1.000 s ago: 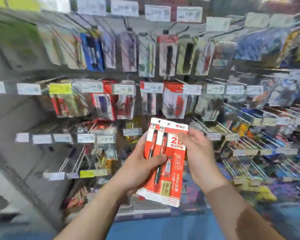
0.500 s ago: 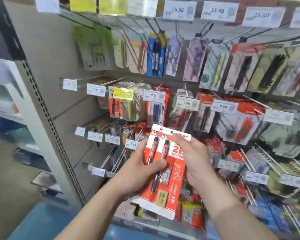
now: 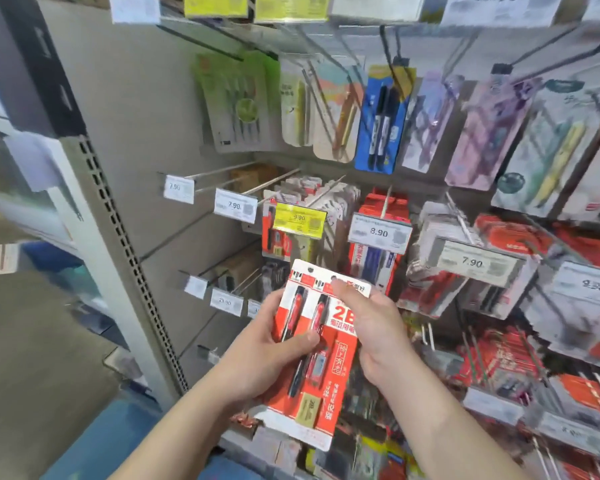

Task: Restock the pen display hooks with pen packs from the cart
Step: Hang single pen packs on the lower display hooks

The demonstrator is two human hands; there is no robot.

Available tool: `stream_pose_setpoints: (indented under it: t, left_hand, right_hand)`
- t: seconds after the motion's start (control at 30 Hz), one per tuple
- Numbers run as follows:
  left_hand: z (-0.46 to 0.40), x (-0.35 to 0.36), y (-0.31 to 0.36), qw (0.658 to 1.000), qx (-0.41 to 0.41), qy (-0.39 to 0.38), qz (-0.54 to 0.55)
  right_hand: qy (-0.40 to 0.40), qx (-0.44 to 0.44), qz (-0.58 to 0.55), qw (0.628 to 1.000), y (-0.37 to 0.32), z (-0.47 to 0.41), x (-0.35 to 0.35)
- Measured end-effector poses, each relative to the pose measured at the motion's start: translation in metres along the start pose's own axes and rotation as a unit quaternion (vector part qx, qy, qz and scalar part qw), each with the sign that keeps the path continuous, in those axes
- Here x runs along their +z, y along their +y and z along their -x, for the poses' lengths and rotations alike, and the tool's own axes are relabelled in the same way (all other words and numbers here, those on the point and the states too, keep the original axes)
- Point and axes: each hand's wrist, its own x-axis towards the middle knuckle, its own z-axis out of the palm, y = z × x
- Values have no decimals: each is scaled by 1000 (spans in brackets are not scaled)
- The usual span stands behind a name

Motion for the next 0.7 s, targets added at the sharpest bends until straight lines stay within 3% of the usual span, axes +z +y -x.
stream_pose_setpoints:
  t: [0.2,0.37,0.7]
  left_hand:
    - [-19,-63,-7,999,-4,48,20]
    - [-35,-133,-7,998,-14,55,-4]
    - [-59,-234,11,993,24,115,-34]
  right_hand:
    - [-18,39,-22,999,24,-35,51]
    - [-16,17,-21,1000,41,-60,95]
    - [66,-28,5,997,63,-96,152]
